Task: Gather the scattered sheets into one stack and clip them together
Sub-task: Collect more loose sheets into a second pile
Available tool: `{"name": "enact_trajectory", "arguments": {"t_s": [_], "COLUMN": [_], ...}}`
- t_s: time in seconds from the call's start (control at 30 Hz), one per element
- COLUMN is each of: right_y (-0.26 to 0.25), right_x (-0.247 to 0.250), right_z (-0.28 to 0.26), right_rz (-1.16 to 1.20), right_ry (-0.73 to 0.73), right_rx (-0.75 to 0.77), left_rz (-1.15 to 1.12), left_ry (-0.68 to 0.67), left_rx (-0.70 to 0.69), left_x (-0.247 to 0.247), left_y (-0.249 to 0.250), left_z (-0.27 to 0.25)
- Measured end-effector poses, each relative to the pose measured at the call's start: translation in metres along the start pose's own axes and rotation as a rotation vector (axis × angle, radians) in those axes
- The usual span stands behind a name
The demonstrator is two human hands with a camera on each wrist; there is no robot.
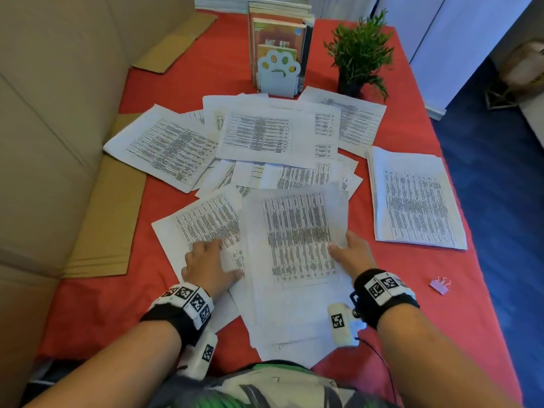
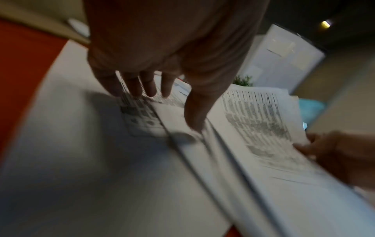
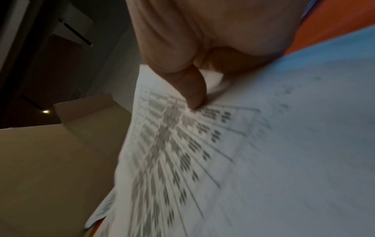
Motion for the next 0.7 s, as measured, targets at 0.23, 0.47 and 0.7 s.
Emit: {"name": "enact_trajectory", "arguments": {"t_s": [0.23,0.47,0.7], "right_y": [0.014,-0.003,-0.027], "right_x": [-0.002,-0.014,-0.011], "right_z": [-0.001,-0.011,0.041], "right_rz": [-0.173,0.001,0.181], "right_ry": [-0.208,-0.309,0.073], "right_rx": [0.018,0.0,0.009], "left_rz": [-0.139,-0.752,-0.262], "left_ry": [0.051,0.142,0.344], "left_rx": [-0.045,0.026,0.507], "left_x": [-0.008,0.015,0.025], "left_y": [-0.006,-0.002,-0.061], "left_z": [0.001,0.011,0.034]}}
Point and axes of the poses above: each hand's wrist, its own z-axis towards the middle knuckle, its own x-axis out of the back of the hand, y = z × x, the point moved 4 cm from there along z, towards the middle knuckle, and after that the axes turned 13 degrees about y, right-handed, at the moved point
